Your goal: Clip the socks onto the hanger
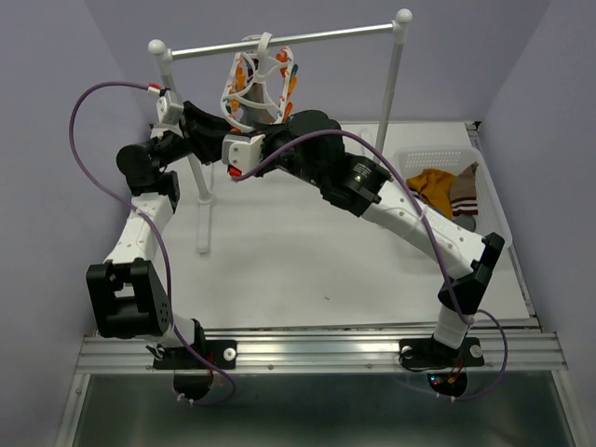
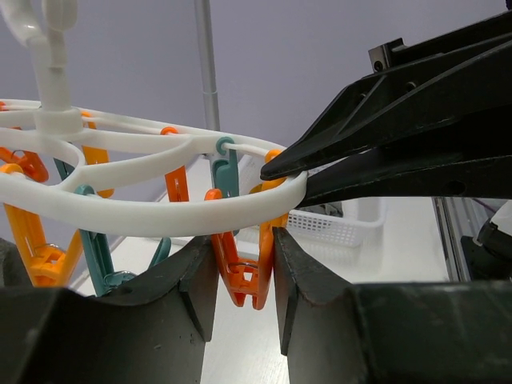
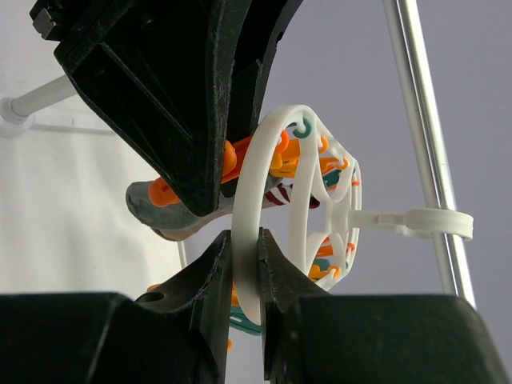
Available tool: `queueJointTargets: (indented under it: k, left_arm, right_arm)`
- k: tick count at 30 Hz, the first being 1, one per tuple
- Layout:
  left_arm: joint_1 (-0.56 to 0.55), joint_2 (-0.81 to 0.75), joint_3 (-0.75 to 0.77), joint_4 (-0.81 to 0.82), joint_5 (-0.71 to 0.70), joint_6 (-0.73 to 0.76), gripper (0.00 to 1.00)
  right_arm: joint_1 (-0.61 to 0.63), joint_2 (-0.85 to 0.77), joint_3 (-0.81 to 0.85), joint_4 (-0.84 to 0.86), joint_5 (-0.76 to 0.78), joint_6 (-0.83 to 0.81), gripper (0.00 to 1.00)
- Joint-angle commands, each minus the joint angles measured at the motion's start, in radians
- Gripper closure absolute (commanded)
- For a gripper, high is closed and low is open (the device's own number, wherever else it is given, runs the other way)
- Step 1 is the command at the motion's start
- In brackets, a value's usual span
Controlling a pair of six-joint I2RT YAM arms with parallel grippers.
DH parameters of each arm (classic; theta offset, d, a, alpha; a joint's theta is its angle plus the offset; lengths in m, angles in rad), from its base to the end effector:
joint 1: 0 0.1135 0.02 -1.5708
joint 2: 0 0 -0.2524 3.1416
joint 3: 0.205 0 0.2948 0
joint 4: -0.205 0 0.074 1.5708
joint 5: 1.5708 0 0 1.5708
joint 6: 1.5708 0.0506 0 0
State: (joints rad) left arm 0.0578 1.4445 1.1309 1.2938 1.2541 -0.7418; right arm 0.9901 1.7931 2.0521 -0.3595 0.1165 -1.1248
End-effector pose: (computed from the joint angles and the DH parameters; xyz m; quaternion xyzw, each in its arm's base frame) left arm 0.3335 -0.0289 0.4065 0.4254 0.4356 -0.4207 0.6726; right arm 0.2589 0.3838 0.4792 -0.6259 0.3977 -0.0881 0.6651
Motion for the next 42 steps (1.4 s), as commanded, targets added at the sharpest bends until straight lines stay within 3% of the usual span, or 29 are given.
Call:
queueJointTargets:
  k: [1, 13, 25, 26, 30, 33, 37, 42]
  left_arm:
    - [-0.004, -0.016, -0.013, 0.783, -0.05, 0.004, 0.58]
    - [-0.006, -0.082, -0.117, 0.783, -0.17, 0.101, 0.53]
    - [-0.004, -0.075, -0.094, 0.783, -0.205, 0.079, 0.44]
    - [-0.004, -0.072, -0.085, 0.783, -0.203, 0.075, 0.46]
    - [-0.006, -0.05, -0.059, 0.783, -0.186, 0.052, 0.81]
    - [-0.004, -0.047, -0.062, 0.783, -0.2, 0.048, 0.84]
    - [-0.004, -0.05, -0.065, 0.783, -0.211, 0.053, 1.0]
    - [-0.004, -0.064, -0.08, 0.783, -0.214, 0.048, 1.0]
  right_arm:
    - [0.009, 0.005, 0.036, 0.047, 0.043, 0.036, 0.99]
    - [0.009, 0.034, 0.082, 0.053, 0.061, 0.076, 0.99]
    - [0.009, 0.019, 0.051, 0.051, 0.084, 0.077, 0.99]
    - [0.009, 0.017, 0.049, 0.051, 0.086, 0.077, 0.99]
    - [0.009, 0.005, 0.036, 0.051, 0.081, 0.079, 0.99]
    - [0.009, 0.005, 0.033, 0.051, 0.08, 0.08, 0.99]
    - [0.009, 0.006, 0.036, 0.053, 0.077, 0.08, 0.99]
    - [0.009, 0.012, 0.049, 0.054, 0.083, 0.103, 0.99]
